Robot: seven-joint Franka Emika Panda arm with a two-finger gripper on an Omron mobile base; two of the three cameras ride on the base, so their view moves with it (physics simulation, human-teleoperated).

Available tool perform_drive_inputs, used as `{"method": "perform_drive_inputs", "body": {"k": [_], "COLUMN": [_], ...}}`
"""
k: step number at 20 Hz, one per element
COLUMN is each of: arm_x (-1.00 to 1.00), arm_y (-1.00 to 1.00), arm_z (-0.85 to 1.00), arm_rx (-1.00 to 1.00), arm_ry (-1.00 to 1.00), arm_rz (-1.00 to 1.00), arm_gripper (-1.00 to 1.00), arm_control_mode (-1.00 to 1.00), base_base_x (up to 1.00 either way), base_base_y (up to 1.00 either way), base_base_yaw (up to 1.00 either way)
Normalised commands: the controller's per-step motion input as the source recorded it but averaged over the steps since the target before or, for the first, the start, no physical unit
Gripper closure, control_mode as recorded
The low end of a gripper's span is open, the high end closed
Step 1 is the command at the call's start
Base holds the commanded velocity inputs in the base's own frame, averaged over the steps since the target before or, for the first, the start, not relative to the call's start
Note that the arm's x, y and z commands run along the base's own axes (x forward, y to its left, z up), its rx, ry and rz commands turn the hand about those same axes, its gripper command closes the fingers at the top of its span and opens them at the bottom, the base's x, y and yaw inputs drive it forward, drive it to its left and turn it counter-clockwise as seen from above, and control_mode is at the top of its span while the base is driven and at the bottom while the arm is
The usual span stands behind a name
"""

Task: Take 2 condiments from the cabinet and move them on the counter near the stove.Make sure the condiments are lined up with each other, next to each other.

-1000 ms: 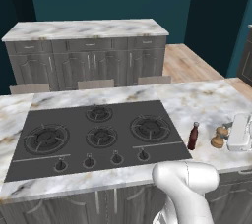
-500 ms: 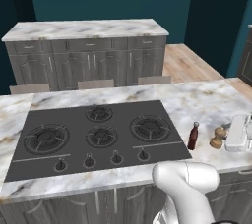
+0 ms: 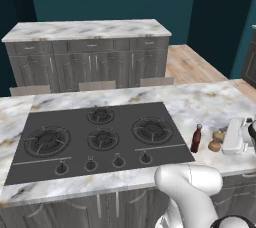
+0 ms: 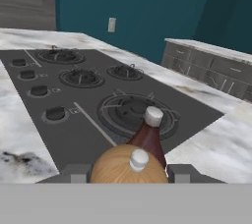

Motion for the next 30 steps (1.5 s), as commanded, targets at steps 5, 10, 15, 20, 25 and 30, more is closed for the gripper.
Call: {"method": "perform_drive_inputs", "body": {"k": [5,10,15,20,25,30], "arm_x": [0.35,0.27,0.18,0.11,0.14,0.16], "arm_y": [0.00,-0.07,-0.10,-0.03,0.00,0.00], "arm_z": [-0.21,-0.16,-0.19,-0.22,-0.19,-0.23], "arm_rx": [-0.02,0.00,0.00,-0.01,-0.01,-0.01], "arm_ry": [0.00,0.00,0.00,0.00,0.00,0.00], "arm_rz": [0.04,0.03,0.03,0.04,0.02,0.01], "arm_gripper": [1.00,1.00,1.00,1.00,1.00,1.00], "arm_control_mode": [-1.00,-1.00,-1.00,-1.00,-1.00,-1.00], "base_base_x": [0.00,0.00,0.00,0.00,0.00,0.00], "base_base_y": [0.00,0.00,0.00,0.00,0.00,0.00], "base_base_yaw": [0.00,0.00,0.00,0.00,0.00,0.00]}}
